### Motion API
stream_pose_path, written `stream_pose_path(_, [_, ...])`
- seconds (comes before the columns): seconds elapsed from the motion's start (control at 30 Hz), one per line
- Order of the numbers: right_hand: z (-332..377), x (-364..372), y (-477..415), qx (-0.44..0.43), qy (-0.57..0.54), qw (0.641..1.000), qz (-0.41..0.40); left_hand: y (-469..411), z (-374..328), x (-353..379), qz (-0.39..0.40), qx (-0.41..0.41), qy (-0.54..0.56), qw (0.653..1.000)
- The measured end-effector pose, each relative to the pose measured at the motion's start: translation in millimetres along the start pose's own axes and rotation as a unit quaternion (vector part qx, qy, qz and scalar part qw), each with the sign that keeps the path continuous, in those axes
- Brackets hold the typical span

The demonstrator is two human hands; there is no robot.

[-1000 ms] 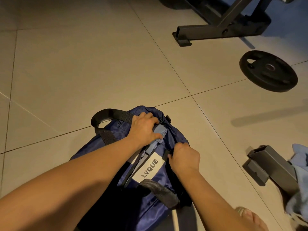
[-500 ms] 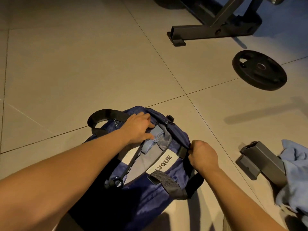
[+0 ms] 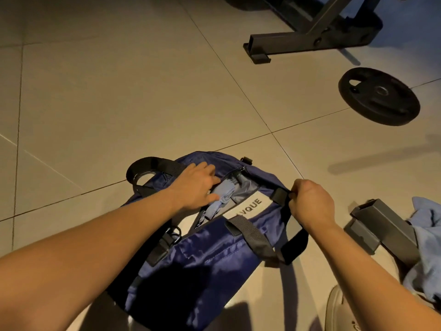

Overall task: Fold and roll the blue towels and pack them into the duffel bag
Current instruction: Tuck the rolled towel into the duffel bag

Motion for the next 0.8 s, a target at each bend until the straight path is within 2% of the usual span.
stream_pose_path(0.07, [-1, 3, -6, -0.028, -0.013, 1.0, -0.007, 3, 8, -1, -0.011, -0.01, 0.055, 0.998])
stream_pose_path(0.17, [-7, 35, 1, -0.027, 0.022, 0.994, 0.106, 6, 11, -5, -0.024, -0.033, 0.156, 0.987])
stream_pose_path(0.23, [2, 38, 12, -0.037, 0.037, 0.993, 0.101, 12, 8, -9, -0.024, -0.034, 0.167, 0.985])
stream_pose_path(0.33, [62, 14, 42, -0.186, 0.033, 0.982, -0.023, 35, -1, -18, -0.008, -0.044, 0.171, 0.984])
stream_pose_path(0.37, [88, 14, 59, -0.258, 0.012, 0.966, -0.022, 47, -5, -21, -0.001, -0.053, 0.186, 0.981])
stream_pose_path(0.43, [126, 36, 94, -0.372, -0.02, 0.925, 0.077, 74, -19, -23, 0.021, -0.071, 0.238, 0.968])
stream_pose_path(0.47, [133, 54, 108, -0.396, -0.015, 0.906, 0.147, 88, -31, -21, 0.047, -0.073, 0.268, 0.959])
stream_pose_path(0.53, [123, 86, 125, -0.411, 0.07, 0.876, 0.243, 115, -62, -17, 0.102, -0.054, 0.303, 0.946])
stream_pose_path(0.63, [84, 100, 128, -0.387, 0.182, 0.859, 0.28, 143, -104, -15, 0.12, -0.004, 0.239, 0.964])
stream_pose_path(0.7, [64, 97, 130, -0.368, 0.181, 0.861, 0.299, 158, -121, -10, 0.102, 0.022, 0.178, 0.979])
stream_pose_path(0.8, [51, 94, 143, -0.36, 0.162, 0.861, 0.321, 178, -140, 3, 0.058, 0.05, 0.145, 0.986])
Point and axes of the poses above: each hand's wrist, its own y-axis away from the middle knuckle, its own x-axis out of the palm, z = x × y, the point moved 10 cm from there along -y, towards the middle knuckle, and after that the axes turned 6 degrees about -y, right-handed, at the moved point
